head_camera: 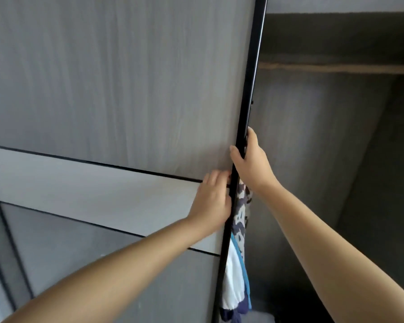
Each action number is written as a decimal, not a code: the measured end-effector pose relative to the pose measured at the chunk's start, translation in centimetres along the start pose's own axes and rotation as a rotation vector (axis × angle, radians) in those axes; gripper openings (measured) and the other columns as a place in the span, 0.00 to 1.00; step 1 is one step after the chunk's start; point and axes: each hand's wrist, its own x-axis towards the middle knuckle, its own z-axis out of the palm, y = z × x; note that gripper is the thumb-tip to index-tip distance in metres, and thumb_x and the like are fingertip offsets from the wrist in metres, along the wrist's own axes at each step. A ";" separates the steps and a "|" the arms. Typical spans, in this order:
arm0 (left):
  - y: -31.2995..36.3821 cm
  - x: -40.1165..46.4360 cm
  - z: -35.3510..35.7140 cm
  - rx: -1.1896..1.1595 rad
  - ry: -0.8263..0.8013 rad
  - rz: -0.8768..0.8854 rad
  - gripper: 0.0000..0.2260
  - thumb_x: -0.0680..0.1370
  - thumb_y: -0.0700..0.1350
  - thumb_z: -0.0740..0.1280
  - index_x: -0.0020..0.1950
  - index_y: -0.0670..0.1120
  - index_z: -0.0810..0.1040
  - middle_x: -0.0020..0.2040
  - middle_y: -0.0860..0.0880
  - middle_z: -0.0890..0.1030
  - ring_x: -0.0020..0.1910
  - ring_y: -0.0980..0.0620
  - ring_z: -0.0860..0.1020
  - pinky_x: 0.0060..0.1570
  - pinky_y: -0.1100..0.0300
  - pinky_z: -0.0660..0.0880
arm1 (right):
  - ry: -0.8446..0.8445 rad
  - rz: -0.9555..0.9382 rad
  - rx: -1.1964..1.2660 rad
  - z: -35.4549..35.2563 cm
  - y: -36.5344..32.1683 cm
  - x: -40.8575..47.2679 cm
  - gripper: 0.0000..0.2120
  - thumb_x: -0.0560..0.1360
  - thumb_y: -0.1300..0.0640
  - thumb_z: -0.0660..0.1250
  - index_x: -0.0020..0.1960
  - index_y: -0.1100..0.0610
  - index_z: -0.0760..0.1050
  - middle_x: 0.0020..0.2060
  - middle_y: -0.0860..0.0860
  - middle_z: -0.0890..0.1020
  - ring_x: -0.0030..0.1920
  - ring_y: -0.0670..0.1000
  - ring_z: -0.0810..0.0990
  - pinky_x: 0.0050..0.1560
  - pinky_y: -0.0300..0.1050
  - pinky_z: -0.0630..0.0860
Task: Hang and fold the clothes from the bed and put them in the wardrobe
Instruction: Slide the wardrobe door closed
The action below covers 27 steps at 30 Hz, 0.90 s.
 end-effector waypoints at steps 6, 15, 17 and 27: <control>-1.9 7.0 -2.0 0.772 -0.054 0.684 0.28 0.73 0.51 0.61 0.73 0.47 0.64 0.74 0.43 0.66 0.73 0.45 0.60 0.67 0.32 0.55 | 0.267 0.032 -0.204 -4.9 2.9 -3.9 0.30 0.82 0.59 0.57 0.79 0.55 0.46 0.74 0.52 0.61 0.68 0.49 0.66 0.60 0.43 0.69; 2.2 12.2 -4.2 1.027 -0.177 0.843 0.43 0.73 0.65 0.64 0.79 0.50 0.44 0.79 0.44 0.40 0.77 0.44 0.41 0.66 0.31 0.38 | 0.144 0.304 -0.524 -0.3 3.1 -8.9 0.37 0.80 0.47 0.59 0.78 0.46 0.37 0.74 0.52 0.29 0.74 0.59 0.29 0.74 0.64 0.48; 3.1 12.6 -4.3 1.094 -0.263 0.857 0.46 0.73 0.66 0.63 0.78 0.50 0.38 0.77 0.45 0.34 0.76 0.44 0.35 0.65 0.29 0.36 | 0.184 0.395 -0.425 0.1 3.1 -9.0 0.38 0.80 0.45 0.59 0.77 0.45 0.35 0.74 0.50 0.27 0.74 0.58 0.29 0.74 0.64 0.49; 7.4 14.2 -0.4 1.027 -0.355 0.974 0.52 0.70 0.66 0.67 0.77 0.50 0.33 0.75 0.46 0.29 0.74 0.44 0.29 0.62 0.34 0.27 | 0.341 0.585 -0.139 -2.7 4.6 -9.2 0.41 0.78 0.47 0.64 0.78 0.46 0.37 0.76 0.54 0.32 0.78 0.56 0.41 0.75 0.55 0.56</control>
